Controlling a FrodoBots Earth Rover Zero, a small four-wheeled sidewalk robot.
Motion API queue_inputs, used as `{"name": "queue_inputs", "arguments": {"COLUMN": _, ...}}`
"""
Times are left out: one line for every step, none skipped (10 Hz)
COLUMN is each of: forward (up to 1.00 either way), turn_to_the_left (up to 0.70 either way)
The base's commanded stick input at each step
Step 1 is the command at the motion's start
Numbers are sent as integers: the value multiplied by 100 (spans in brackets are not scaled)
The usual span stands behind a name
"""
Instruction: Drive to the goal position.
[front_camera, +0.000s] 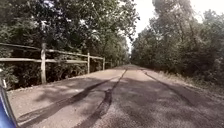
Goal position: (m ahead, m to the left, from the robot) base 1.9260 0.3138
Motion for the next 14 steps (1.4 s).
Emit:
{"name": "queue_inputs", "arguments": {"forward": 70, "turn_to_the_left": 0}}
{"name": "queue_inputs", "arguments": {"forward": 70, "turn_to_the_left": 0}}
{"name": "queue_inputs", "arguments": {"forward": 70, "turn_to_the_left": 0}}
{"name": "queue_inputs", "arguments": {"forward": 70, "turn_to_the_left": 0}}
{"name": "queue_inputs", "arguments": {"forward": 70, "turn_to_the_left": 0}}
{"name": "queue_inputs", "arguments": {"forward": 70, "turn_to_the_left": 0}}
{"name": "queue_inputs", "arguments": {"forward": 70, "turn_to_the_left": 0}}
{"name": "queue_inputs", "arguments": {"forward": 70, "turn_to_the_left": 0}}
{"name": "queue_inputs", "arguments": {"forward": 70, "turn_to_the_left": 0}}
{"name": "queue_inputs", "arguments": {"forward": 70, "turn_to_the_left": 0}}
{"name": "queue_inputs", "arguments": {"forward": 70, "turn_to_the_left": 0}}
{"name": "queue_inputs", "arguments": {"forward": 70, "turn_to_the_left": 0}}
{"name": "queue_inputs", "arguments": {"forward": 70, "turn_to_the_left": 0}}
{"name": "queue_inputs", "arguments": {"forward": 70, "turn_to_the_left": 0}}
